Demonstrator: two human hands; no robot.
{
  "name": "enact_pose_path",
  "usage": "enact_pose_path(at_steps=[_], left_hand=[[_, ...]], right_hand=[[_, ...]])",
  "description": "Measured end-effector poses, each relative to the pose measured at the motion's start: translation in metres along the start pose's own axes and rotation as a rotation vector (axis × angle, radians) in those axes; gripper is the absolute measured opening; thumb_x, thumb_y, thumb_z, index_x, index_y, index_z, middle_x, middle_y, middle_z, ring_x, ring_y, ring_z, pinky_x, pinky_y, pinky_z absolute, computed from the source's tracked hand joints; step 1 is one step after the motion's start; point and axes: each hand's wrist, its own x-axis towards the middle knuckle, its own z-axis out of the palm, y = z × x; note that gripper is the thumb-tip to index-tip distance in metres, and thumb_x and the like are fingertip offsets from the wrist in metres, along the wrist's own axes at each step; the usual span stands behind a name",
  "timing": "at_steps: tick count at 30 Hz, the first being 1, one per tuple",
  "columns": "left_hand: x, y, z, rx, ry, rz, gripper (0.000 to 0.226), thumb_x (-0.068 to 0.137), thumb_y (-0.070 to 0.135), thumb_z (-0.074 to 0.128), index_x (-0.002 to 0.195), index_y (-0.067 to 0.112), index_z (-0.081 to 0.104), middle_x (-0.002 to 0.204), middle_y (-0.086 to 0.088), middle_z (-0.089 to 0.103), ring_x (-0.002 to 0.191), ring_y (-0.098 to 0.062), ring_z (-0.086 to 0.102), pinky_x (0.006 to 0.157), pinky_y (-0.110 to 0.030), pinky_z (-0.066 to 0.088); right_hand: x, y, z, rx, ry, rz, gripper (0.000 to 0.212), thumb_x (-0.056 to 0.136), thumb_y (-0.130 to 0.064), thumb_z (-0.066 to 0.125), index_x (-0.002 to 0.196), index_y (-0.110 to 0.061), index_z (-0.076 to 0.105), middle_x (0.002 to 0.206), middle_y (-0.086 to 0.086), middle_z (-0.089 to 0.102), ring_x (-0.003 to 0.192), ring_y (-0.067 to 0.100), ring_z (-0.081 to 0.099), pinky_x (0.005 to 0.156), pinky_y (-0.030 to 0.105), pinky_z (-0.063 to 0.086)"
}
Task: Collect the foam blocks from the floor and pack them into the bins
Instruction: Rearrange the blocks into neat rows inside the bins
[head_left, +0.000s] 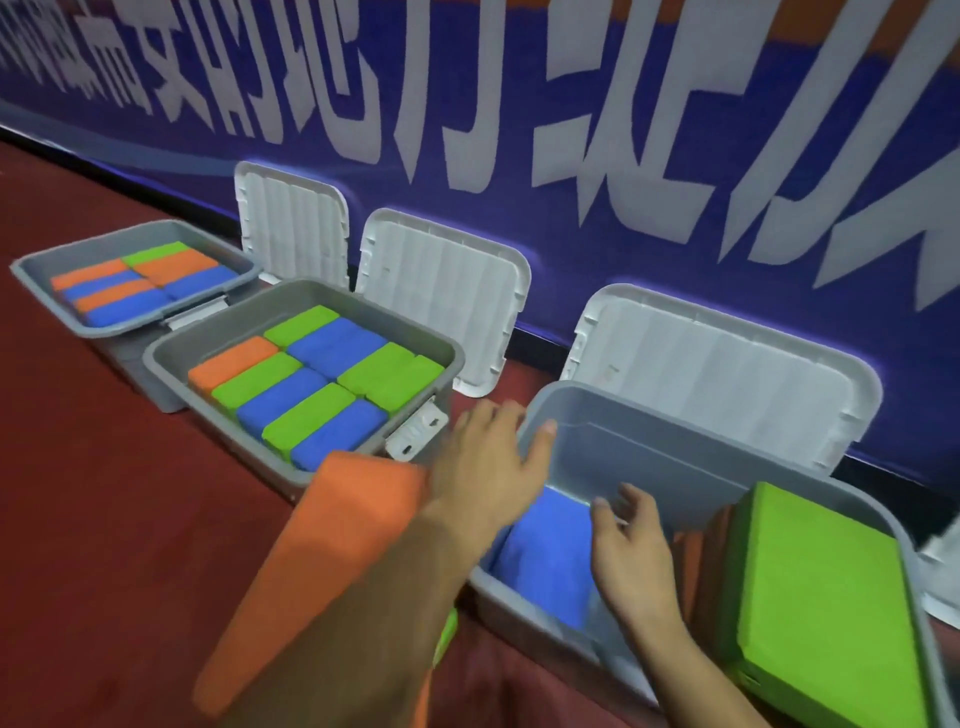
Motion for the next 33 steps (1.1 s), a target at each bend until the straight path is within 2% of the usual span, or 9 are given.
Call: enact_pose_path(at_steps=[3,8,12,18,22,24,28,31,33], left_hand=[[0.017,0.034,0.071,0.041,-0.250,0.000,0.055,0.102,0.056,0.036,0.141,0.019,0.050,0.139,-0.010,0.052,0.132,-0.031,0.047,0.110,-0.042,0.036],[0.034,0.029,0.173,0.044,-0.504,-0.242,0.053,0.106,0.049,0.031,0.149,0.020,0.041,0.153,-0.014,0.039,0.140,-0.034,0.036,0.115,-0.040,0.028],[0.053,-0.014,0.227,0.061,-0.514,-0.422,0.066,0.103,0.058,0.029,0.160,0.026,0.020,0.161,-0.013,0.025,0.147,-0.031,0.026,0.119,-0.042,0.022],[0.063,-0.052,0.289,0.168,-0.552,-0.363,0.071,0.099,0.066,0.026,0.160,0.031,0.017,0.162,-0.013,0.019,0.146,-0.031,0.023,0.120,-0.041,0.022],[0.057,-0.047,0.309,0.250,-0.506,-0.367,0.073,0.094,0.069,0.019,0.159,0.036,0.016,0.160,-0.014,0.014,0.143,-0.032,0.020,0.120,-0.044,0.019],[0.061,-0.045,0.307,0.201,-0.502,-0.391,0.071,0.096,0.069,0.023,0.159,0.038,0.016,0.159,-0.013,0.015,0.143,-0.031,0.020,0.120,-0.044,0.018],[0.066,-0.045,0.286,0.010,-0.547,-0.367,0.080,0.092,0.079,0.023,0.160,0.038,0.016,0.162,-0.007,0.019,0.149,-0.027,0.020,0.123,-0.041,0.015],[0.067,-0.031,0.271,-0.295,-0.543,-0.275,0.105,0.071,0.098,0.012,0.159,0.041,0.020,0.166,0.006,0.023,0.153,-0.014,0.020,0.125,-0.037,0.015],[0.067,-0.018,0.260,-0.536,-0.407,-0.280,0.104,0.067,0.099,0.018,0.148,0.037,0.043,0.150,0.013,0.047,0.139,-0.002,0.041,0.117,-0.025,0.029]], right_hand=[[0.051,0.032,-0.010,-0.031,0.036,0.159,0.050,0.102,-0.025,0.055,0.145,-0.002,0.044,0.137,0.022,0.060,0.125,0.033,0.058,0.100,0.034,0.040],[0.110,0.092,0.009,0.010,-0.040,0.429,0.057,0.100,-0.026,0.054,0.147,0.004,0.039,0.136,0.028,0.058,0.126,0.040,0.056,0.104,0.037,0.042],[0.156,0.186,0.075,0.053,-0.101,0.581,0.094,0.072,-0.061,0.043,0.149,-0.009,0.035,0.124,0.024,0.065,0.110,0.042,0.065,0.097,0.052,0.053],[0.170,0.162,0.088,0.174,-0.052,0.700,0.051,0.104,-0.036,0.051,0.142,-0.002,0.046,0.136,0.022,0.058,0.124,0.039,0.055,0.107,0.044,0.043],[0.172,0.175,0.107,0.309,-0.026,0.706,0.058,0.093,-0.065,0.047,0.133,-0.023,0.056,0.123,0.007,0.065,0.116,0.032,0.060,0.108,0.049,0.045],[0.175,0.179,0.109,0.391,0.034,0.736,0.057,0.095,-0.068,0.044,0.125,-0.021,0.054,0.110,0.004,0.062,0.109,0.031,0.059,0.106,0.050,0.046],[0.180,0.163,0.086,0.479,0.181,0.716,0.052,0.098,-0.066,0.045,0.115,-0.018,0.040,0.118,0.005,0.050,0.108,0.025,0.051,0.108,0.045,0.041],[0.183,0.140,0.069,0.572,0.236,0.592,0.046,0.099,-0.064,0.044,0.110,-0.021,0.055,0.112,0.000,0.058,0.100,0.019,0.059,0.101,0.040,0.044],[0.182,0.124,0.061,0.600,0.183,0.531,0.063,0.090,-0.081,0.040,0.100,-0.024,0.065,0.108,-0.005,0.067,0.094,0.012,0.064,0.096,0.039,0.047]])
